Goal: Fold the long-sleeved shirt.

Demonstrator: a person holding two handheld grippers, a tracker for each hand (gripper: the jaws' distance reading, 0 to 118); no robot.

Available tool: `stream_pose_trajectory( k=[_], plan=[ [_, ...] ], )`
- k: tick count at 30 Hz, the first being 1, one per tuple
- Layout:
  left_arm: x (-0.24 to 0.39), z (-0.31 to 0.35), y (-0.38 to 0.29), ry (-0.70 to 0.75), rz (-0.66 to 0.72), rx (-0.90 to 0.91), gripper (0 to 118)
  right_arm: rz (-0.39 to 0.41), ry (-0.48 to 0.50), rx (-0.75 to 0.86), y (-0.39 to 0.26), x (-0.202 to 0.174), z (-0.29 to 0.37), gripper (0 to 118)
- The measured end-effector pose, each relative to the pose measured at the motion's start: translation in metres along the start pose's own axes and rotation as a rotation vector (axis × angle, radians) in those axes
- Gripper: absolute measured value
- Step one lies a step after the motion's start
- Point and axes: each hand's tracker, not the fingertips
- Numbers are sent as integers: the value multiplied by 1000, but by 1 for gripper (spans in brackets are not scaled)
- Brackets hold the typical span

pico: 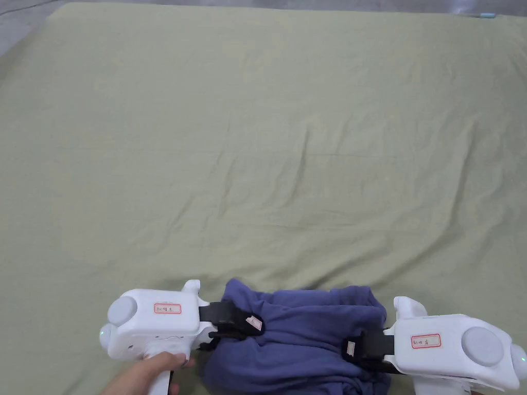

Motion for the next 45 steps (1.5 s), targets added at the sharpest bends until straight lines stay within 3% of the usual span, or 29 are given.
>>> stream_pose_trajectory(
  k=[1, 2, 4, 9, 13, 20, 24, 27, 32, 37, 39, 45],
  plan=[
    [-6, 2, -3, -172, 82, -17, 11, -4, -2, 4, -1, 0, 0, 3],
    [-5, 6, -6, -196, 81, 11, 11, -12, 3, 10, -2, 0, 0, 3],
    [0, 8, -12, -102, 4, 54, 11, -18, 8, 19, -4, 0, 0, 3],
    [29, 17, -19, -14, -25, 73, 11, -34, -25, 49, -10, -10, 6, 3],
    [68, 41, -17, 47, -118, 54, 11, 60, -194, 166, -17, -58, 31, 3],
    [89, 104, 2, 281, -261, 94, 11, 159, -330, 391, -11, -162, 54, 3],
    [73, 144, 17, 330, -277, 116, 11, 227, -221, 421, -11, -224, 48, 3],
    [58, 182, 28, 416, -269, 158, 11, 355, -175, 406, -17, -277, 39, 3],
    [20, 248, 52, 511, -196, 230, 11, 458, -72, 345, -27, -339, 19, 3],
    [-22, 295, 67, 614, -111, 254, 11, 517, 0, 278, -39, -374, 3, 3],
    [-33, 308, 65, 574, -43, 270, 11, 515, 66, 222, -44, -375, 2, 3],
    [-57, 313, 59, 648, -36, 221, 11, 550, 68, 188, -56, -377, -2, 3]
  ],
)
